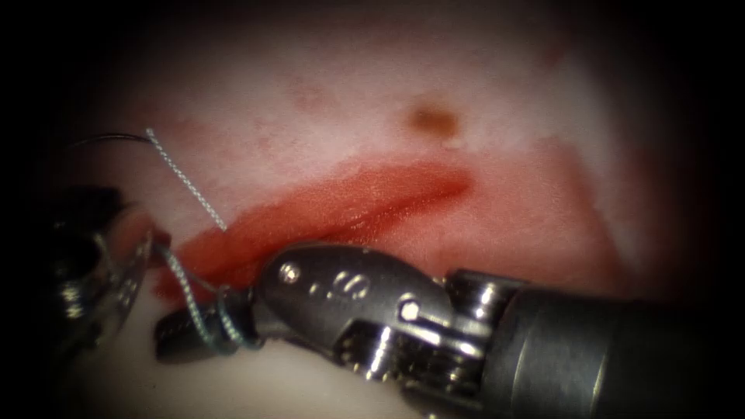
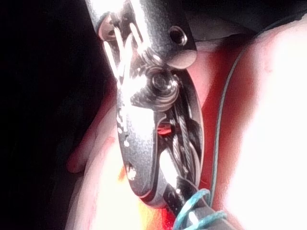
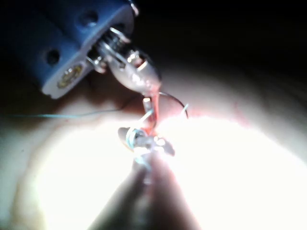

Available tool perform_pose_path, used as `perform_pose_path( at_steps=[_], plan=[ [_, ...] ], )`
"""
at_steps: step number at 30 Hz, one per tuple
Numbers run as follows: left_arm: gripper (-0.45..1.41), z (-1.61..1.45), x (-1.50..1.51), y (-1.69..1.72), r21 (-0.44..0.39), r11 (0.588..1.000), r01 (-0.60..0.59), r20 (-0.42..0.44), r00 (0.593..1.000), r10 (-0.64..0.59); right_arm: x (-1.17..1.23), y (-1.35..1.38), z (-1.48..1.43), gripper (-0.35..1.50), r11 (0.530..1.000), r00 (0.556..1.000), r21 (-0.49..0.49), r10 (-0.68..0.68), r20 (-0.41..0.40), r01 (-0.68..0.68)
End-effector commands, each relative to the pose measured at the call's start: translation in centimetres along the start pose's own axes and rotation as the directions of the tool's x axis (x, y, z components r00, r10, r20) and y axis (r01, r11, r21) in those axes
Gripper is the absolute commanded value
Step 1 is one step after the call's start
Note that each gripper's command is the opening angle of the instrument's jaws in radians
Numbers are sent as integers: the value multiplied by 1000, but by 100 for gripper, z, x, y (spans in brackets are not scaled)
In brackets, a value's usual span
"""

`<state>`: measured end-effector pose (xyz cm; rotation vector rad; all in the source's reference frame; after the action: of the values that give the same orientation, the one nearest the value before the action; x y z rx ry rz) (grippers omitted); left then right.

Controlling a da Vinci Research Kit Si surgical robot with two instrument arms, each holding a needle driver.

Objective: Wound Closure
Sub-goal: Wrap the suture counter-clockwise twice around the right grasper.

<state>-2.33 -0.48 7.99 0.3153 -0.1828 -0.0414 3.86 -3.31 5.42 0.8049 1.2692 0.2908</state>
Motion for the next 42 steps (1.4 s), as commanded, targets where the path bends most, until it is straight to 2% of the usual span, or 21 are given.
perform_pose_path(
  at_steps=[1, 3, 4, 6, 11, 13, 14, 15, 16, 18, 24, 32, 33, 37, 38, 40, 42],
  plan=[
    [-45, -5, -4, 9, 7, 1000, 12, 12, 1000, -12, 3, 7, 5, 52, 1000, 1000, 3, 3, -29, -3],
    [-45, -4, -2, 9, 9, 1000, 20, 13, 1000, -20, 1, 8, 3, 52, 1000, 998, 16, 16, -58, -15],
    [-45, -3, 2, 8, 39, 998, 56, 37, 998, -57, 0, 10, 0, 37, 998, 989, 55, 47, -141, -39],
    [-45, -3, 4, 7, 65, 994, 85, 57, 994, -89, 1, 11, 0, 37, 993, 973, 95, 82, -216, -63],
    [-45, 3, 1, 5, 100, 980, 170, 64, 982, -177, 3, 9, 5, 37, 988, 958, 124, 121, -261, -91],
    [-45, 3, -1, 6, 103, 976, 190, 65, 978, -197, 4, 7, 6, 21, 986, 952, 136, 134, -277, -99],
    [-45, 5, -4, 5, 114, 972, 206, 64, 975, -214, 4, 6, 8, 5, 984, 948, 143, 146, -283, -109],
    [-45, 6, -6, 3, 146, 953, 264, 57, 960, -275, 5, 6, 9, 14, 983, 946, 146, 154, -286, -115],
    [-45, 7, -6, 2, 182, 927, 328, 45, 939, -341, 7, 6, 9, 4, 981, 940, 157, 161, -300, -118],
    [-45, 7, -6, 2, 186, 923, 337, 42, 936, -350, 8, 6, 8, -21, 974, 928, 185, 188, -323, -132],
    [-45, 10, -5, 0, 215, 899, 381, 30, 918, -396, 13, 8, 3, -21, 971, 918, 201, 194, -346, -129],
    [-45, 10, 1, -2, 298, 840, 454, 49, 871, -489, 15, 11, -4, -23, 964, 894, 242, 201, -401, -109],
    [-45, 10, 3, -2, 341, 824, 452, 78, 860, -504, 14, 13, -7, -23, 963, 891, 246, 202, -407, -106],
    [-45, 12, 7, 0, 410, 790, 456, 127, 829, -545, 14, 15, -12, -25, 953, 867, 274, 241, -436, -127],
    [-45, 16, 8, 1, 460, 762, 456, 161, 801, -576, 12, 15, -11, -23, 953, 857, 271, 247, -452, -132],
    [-45, 20, 10, 2, 515, 724, 459, 182, 766, -616, 8, 17, -9, -23, 952, 852, 272, 254, -458, -138],
    [-45, 23, 11, 2, 527, 709, 467, 176, 757, -629, 7, 18, -9, -25, 953, 850, 270, 253, -461, -137]
  ],
)
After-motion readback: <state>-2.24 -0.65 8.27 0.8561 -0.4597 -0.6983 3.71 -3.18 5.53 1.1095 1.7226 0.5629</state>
